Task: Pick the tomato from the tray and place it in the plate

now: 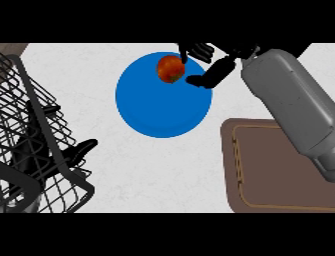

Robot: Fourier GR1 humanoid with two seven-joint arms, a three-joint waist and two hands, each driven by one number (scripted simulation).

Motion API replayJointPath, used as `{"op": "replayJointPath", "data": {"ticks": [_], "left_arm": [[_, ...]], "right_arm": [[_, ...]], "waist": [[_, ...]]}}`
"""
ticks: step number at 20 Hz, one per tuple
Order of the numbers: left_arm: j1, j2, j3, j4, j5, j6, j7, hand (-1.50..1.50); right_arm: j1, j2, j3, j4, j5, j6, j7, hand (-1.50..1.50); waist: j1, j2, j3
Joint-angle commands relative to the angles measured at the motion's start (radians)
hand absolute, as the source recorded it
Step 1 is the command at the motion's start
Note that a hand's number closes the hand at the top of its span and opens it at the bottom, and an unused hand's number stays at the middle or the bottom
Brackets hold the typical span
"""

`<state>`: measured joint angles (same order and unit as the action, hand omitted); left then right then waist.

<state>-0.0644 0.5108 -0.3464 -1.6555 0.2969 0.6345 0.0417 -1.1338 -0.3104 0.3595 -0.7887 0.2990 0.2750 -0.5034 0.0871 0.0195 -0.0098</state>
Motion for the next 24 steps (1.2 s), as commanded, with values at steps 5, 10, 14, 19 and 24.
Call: {"op": "replayJointPath", "data": {"ticks": [5,10,14,19,24], "left_arm": [[0.061,0.148,-0.073,0.054,-0.09,-0.157,-0.066,0.0],[0.086,0.146,-0.065,0.051,-0.103,-0.131,-0.074,0.0],[0.081,0.143,-0.059,0.053,-0.079,-0.158,-0.073,0.0],[0.066,0.153,-0.061,0.047,-0.087,-0.158,-0.075,0.0],[0.056,0.136,-0.074,0.04,-0.1,-0.118,-0.044,0.0]], "right_arm": [[-0.038,0.167,0.086,0.148,0.086,-0.041,0.035,1.5],[-0.025,0.258,0.028,0.249,0.016,-0.003,0.098,1.5],[-0.013,0.307,0.061,0.32,0.06,-0.087,0.149,-1.5],[-0.031,0.309,0.021,0.35,0.011,-0.118,0.107,-1.5],[-0.06,0.31,-0.141,0.36,-0.142,-0.13,0.101,-1.5]], "waist": [[-0.014,0.007,0.008],[-0.024,0.005,0.008],[-0.023,0.008,0.008],[-0.008,0.013,0.009],[-0.031,0.009,0.011]]}}
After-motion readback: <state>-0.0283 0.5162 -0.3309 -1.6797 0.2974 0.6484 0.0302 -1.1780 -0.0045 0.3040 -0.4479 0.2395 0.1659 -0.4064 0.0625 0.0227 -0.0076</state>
